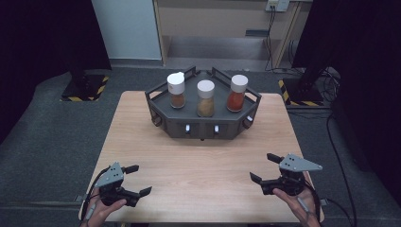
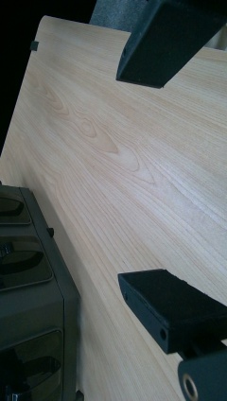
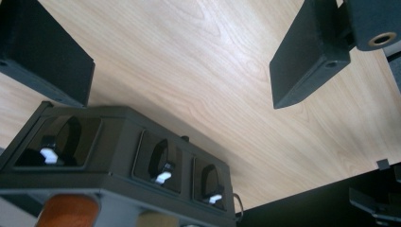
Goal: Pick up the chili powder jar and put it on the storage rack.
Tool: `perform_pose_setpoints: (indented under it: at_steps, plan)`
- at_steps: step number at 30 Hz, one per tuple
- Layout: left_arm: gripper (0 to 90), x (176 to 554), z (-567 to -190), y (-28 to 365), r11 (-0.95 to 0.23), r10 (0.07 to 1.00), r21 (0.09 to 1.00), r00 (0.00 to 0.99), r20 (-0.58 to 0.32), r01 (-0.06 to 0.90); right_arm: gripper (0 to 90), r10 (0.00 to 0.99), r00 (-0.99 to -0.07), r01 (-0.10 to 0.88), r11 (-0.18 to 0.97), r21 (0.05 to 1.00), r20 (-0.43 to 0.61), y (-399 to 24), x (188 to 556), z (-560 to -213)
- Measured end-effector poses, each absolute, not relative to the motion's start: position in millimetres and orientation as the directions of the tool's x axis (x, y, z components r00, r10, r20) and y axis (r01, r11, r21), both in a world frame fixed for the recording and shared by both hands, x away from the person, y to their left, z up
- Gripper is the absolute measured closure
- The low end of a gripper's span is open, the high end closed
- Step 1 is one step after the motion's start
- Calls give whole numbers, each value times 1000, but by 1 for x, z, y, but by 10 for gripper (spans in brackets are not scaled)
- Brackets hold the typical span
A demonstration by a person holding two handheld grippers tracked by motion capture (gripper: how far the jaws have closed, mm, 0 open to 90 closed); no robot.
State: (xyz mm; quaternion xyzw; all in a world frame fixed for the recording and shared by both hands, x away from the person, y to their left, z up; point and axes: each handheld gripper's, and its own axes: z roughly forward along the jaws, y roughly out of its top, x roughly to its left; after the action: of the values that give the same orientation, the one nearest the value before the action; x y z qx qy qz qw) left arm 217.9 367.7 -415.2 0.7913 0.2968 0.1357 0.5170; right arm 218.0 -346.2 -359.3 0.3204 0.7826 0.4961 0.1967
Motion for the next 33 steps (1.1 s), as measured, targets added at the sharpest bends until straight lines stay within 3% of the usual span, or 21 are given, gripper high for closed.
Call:
perform_pose_setpoints:
  at_steps: [33]
  plan:
    - [45,220,-413,363,-327,594,886,801,-77,328,86,674,-738,335,323,885,34,-347,223,-379]
